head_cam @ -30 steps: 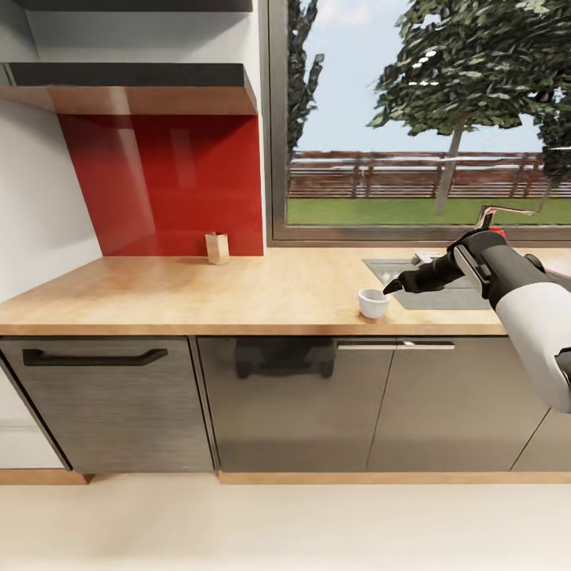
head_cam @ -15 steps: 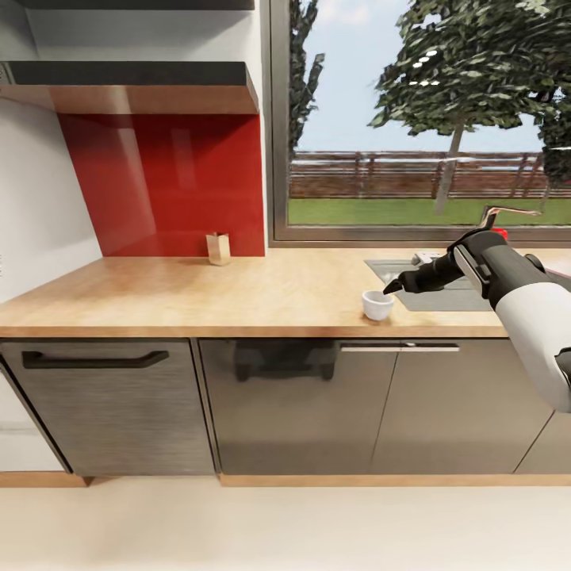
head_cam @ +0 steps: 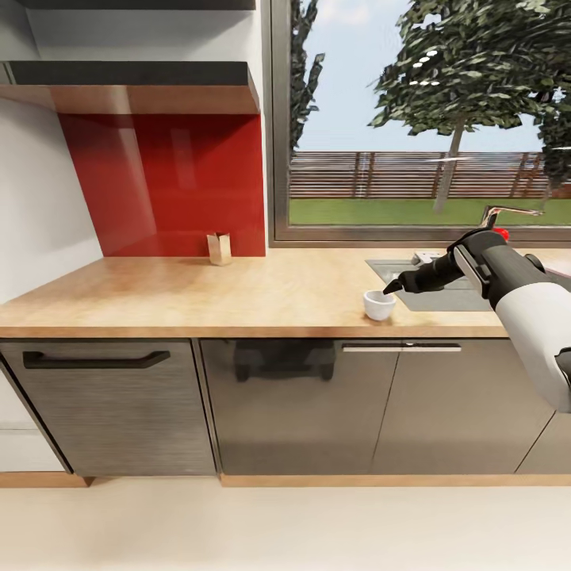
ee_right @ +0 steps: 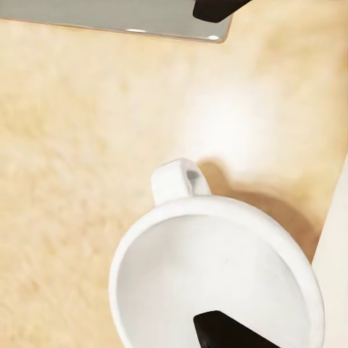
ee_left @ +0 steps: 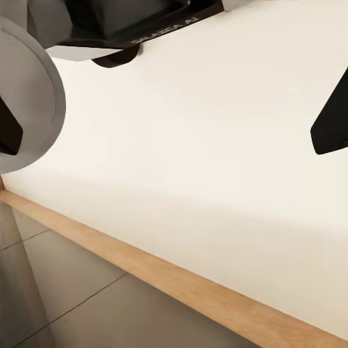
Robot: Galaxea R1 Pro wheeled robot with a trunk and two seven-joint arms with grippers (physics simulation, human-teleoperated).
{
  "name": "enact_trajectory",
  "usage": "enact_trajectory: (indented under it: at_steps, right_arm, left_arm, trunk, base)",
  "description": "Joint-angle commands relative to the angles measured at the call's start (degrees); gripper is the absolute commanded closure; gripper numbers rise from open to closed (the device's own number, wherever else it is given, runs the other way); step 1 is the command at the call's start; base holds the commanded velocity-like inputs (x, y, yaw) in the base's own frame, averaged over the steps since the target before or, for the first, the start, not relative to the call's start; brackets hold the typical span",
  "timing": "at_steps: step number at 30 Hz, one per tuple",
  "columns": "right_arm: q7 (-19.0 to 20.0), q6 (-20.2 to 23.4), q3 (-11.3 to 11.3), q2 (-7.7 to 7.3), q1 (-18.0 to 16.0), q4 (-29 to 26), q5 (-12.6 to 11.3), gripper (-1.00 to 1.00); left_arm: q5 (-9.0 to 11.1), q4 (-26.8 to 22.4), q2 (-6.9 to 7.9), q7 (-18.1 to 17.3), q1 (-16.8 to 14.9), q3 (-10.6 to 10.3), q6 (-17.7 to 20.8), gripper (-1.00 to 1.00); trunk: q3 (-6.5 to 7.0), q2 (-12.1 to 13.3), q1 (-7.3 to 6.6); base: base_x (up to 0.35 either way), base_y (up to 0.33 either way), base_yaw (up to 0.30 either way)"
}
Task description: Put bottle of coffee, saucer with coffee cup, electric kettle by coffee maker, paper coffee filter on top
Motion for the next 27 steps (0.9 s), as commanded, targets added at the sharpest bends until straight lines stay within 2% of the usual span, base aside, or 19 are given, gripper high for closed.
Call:
enact_trajectory:
  at_steps: [1, 15, 18, 27]
  right_arm:
    - [0.34, 0.11, 0.29, -0.06, -0.04, -0.07, 0.19, -1.00]
    - [0.34, 0.11, 0.29, 0.01, -0.04, -0.07, 0.19, -1.00]
    - [0.34, 0.11, 0.29, 0.10, -0.04, -0.07, 0.19, -1.00]
    - [0.34, 0.11, 0.29, 0.45, -0.04, -0.07, 0.21, -1.00]
  left_arm:
    - [0.03, -0.05, 0.00, -0.08, 0.01, 0.02, -0.38, -1.00]
    - [0.07, -0.05, 0.00, -0.17, 0.01, -0.04, -0.42, -1.00]
    - [0.06, -0.05, 0.00, -0.17, 0.01, -0.10, -0.39, -1.00]
    - [0.04, -0.05, 0.00, -0.17, 0.01, -0.10, -0.41, -1.00]
  trunk:
    - [-0.05, -0.02, 0.00]
    - [-0.05, -0.02, 0.00]
    - [-0.59, -1.23, 0.66]
    - [-0.59, -1.23, 0.66]
  base:
    - [0.000, 0.000, 0.000]
    - [0.000, 0.000, 0.000]
    - [0.000, 0.000, 0.000]
    - [0.000, 0.000, 0.000]
